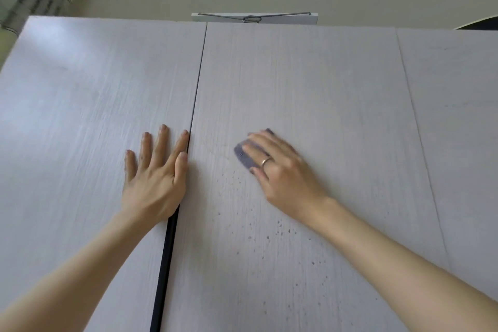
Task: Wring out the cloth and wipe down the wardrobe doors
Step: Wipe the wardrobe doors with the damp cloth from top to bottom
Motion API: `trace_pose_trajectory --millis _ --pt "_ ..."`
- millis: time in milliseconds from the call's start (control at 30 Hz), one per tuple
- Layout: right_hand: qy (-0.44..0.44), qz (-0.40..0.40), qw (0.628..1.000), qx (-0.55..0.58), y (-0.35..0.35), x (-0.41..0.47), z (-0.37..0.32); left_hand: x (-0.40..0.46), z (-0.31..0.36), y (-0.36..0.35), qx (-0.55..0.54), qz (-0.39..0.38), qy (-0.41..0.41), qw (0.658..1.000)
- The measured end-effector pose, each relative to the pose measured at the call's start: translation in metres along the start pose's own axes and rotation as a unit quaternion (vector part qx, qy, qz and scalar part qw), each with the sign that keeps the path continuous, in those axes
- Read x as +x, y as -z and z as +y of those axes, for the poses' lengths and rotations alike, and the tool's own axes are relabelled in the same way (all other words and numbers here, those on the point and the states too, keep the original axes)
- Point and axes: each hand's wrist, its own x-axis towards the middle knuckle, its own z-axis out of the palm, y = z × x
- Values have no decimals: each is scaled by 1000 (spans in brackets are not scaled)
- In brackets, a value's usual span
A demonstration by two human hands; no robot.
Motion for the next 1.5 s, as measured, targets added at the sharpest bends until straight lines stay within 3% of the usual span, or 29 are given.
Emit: trace_pose_trajectory --millis 67,167,233,333,400,500,667,733,867,933,1133,1333,1400,1500 --pt "122 -57 990 36 -1 -13 -17 -3 -4 0 8 -6 -10 1000" --pt "183 -92 979 18 3 -9 -6 -11 -11 0 26 -19 -35 999" --pt "149 -72 986 -8 3 4 9 -16 -13 -1 28 -28 -40 998" --pt "-3 -2 999 -47 -5 38 20 -18 -15 -2 21 -29 -42 998" --pt "-63 5 997 -48 -13 51 6 -18 -15 -2 19 -28 -44 998" --pt "32 -31 999 6 -21 35 -27 -19 -17 -2 21 -29 -45 998" --pt "198 -154 966 62 -10 4 -33 -26 -22 0 34 -50 -51 997" --pt "171 -159 972 36 -10 22 -19 -28 -21 2 27 -55 -51 997" --pt "-65 -106 992 22 -14 88 2 -30 -21 3 26 -58 -50 997" --pt "-106 -118 987 10 -22 100 -1 -31 -22 3 28 -57 -50 997" --pt "26 -78 996 25 -37 51 -39 -39 -28 -2 31 -52 -45 997" --pt "149 -113 982 1 -23 13 -42 -52 -30 -4 33 -61 -36 997" --pt "127 -108 986 -3 -18 25 -35 -55 -29 -5 27 -62 -31 997" --pt "12 -73 997 22 -16 36 -38 -60 -29 -5 17 -67 -21 997"
